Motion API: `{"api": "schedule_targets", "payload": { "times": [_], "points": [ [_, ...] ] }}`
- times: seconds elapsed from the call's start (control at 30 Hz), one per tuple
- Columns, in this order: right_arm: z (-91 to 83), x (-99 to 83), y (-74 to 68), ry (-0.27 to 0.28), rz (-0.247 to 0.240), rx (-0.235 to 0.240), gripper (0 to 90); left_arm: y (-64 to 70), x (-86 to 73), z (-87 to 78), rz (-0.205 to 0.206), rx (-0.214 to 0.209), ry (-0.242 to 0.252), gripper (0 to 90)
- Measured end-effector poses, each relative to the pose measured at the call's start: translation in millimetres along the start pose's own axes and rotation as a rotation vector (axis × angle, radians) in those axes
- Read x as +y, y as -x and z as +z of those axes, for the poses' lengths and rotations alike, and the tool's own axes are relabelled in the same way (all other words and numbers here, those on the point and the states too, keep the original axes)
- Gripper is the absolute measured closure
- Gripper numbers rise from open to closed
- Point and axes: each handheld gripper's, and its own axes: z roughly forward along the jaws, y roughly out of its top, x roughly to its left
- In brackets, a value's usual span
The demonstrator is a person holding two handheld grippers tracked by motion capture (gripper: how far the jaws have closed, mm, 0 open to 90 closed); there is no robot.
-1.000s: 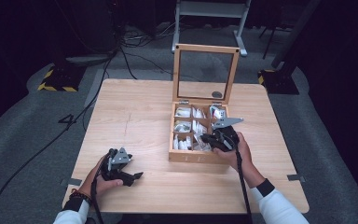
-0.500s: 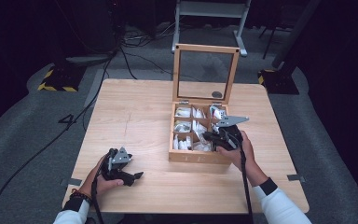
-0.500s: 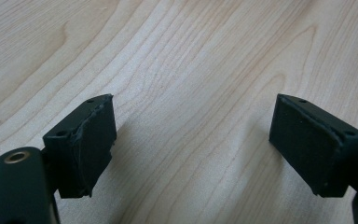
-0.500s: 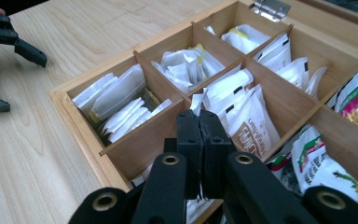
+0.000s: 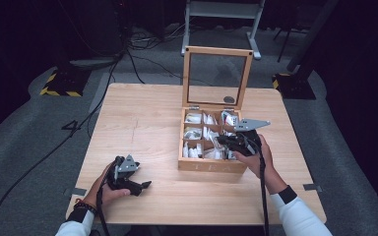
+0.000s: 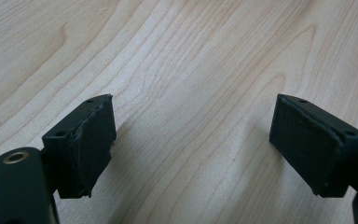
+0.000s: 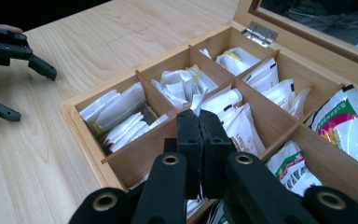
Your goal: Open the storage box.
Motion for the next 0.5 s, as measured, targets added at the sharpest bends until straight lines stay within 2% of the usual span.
{"api": "schedule_targets", "payload": {
  "times": [0.4, 0.5],
  "points": [
    [-14.5, 5.5, 3.0, 0.047, -0.003, 0.009, 89.2, 0.0, 0.0, 0.0, 0.000, 0.000, 0.000, 15.1],
    [-22.8, 4.7, 3.1, 0.059, -0.006, 0.012, 89.3, -0.1, 0.0, 0.0, 0.000, 0.001, 0.000, 15.0]
  ]
}}
